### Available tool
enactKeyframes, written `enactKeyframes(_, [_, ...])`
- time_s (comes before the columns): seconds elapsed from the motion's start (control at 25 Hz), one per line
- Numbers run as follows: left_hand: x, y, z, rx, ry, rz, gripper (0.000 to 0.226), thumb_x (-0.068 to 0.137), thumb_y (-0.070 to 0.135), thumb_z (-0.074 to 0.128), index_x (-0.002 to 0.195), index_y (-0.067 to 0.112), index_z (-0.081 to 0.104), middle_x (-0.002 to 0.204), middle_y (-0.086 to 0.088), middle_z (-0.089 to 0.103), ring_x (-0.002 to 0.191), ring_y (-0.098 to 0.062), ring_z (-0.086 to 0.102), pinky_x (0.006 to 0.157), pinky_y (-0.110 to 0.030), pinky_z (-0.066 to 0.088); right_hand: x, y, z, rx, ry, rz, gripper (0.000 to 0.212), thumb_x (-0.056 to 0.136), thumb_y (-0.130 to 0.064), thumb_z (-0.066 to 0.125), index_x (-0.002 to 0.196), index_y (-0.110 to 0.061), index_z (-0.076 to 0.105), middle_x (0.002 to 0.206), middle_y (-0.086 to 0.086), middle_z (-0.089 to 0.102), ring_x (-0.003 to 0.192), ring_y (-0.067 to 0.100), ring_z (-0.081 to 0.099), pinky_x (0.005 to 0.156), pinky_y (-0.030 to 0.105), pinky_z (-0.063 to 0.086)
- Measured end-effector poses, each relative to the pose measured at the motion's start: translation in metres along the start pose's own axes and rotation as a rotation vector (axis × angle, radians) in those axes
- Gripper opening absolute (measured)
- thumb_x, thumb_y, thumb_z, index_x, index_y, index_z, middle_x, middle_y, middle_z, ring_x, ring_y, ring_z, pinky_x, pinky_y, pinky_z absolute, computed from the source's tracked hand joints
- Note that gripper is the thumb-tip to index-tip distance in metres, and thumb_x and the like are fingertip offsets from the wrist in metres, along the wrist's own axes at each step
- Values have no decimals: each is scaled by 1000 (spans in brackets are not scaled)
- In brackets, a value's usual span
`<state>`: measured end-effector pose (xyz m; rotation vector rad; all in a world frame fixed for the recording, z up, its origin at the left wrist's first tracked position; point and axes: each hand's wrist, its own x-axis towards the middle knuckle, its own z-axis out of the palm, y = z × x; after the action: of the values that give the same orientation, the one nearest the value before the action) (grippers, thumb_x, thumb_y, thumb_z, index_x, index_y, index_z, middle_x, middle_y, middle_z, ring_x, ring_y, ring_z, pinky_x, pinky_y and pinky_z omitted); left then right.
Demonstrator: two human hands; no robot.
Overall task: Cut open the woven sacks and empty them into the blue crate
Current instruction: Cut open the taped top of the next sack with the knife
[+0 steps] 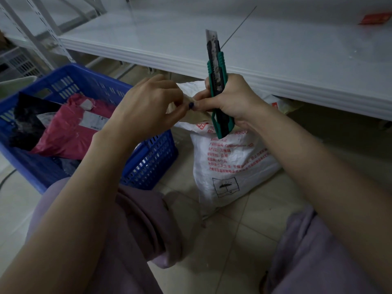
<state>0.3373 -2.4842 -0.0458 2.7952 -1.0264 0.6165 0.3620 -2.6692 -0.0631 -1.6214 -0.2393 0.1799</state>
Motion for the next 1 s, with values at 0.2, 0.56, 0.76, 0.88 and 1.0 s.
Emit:
enactKeyframes(0.2, [-2,5,6,-78,47,-160,48,91,34,27,87,1,61,78,-9,60,64,-23,52,59,-44,47,-1,4,3,69,53,26,35,69,8,77,77,-12,49,77,5,71,83,17,70,80,32,57])
enactKeyframes(0.56, [-6,14,9,-105,81,-237,32,89,20,33,92,4,62,86,-9,63,71,-25,58,60,-40,48,-54,-26,-35,-652,-114,-28,15,94,-18,46,80,-18,50,62,4,59,44,17,57,51,39,55])
enactKeyframes(0.76, [-8,15,6,-41,61,-226,33,91,22,34,98,6,61,92,-9,64,72,-23,56,59,-33,43,-71,-19,-40,-990,-201,-160,21,98,-31,47,101,-17,62,54,-10,52,49,7,57,47,21,40])
enactKeyframes(0.88, [-8,17,7,-42,58,-243,33,90,23,34,97,7,61,93,-8,64,72,-23,55,58,-34,42,-75,-15,-38,-1117,-159,-257,26,99,-33,44,113,-17,58,60,-15,41,47,9,44,47,18,36])
enactKeyframes(1.0, [-5,20,9,-33,44,-247,31,89,23,34,97,8,60,91,-7,63,71,-22,53,57,-32,41,-72,-15,-35,-1220,-85,-296,28,99,-35,41,116,-17,55,63,-10,37,50,7,36,44,24,23])
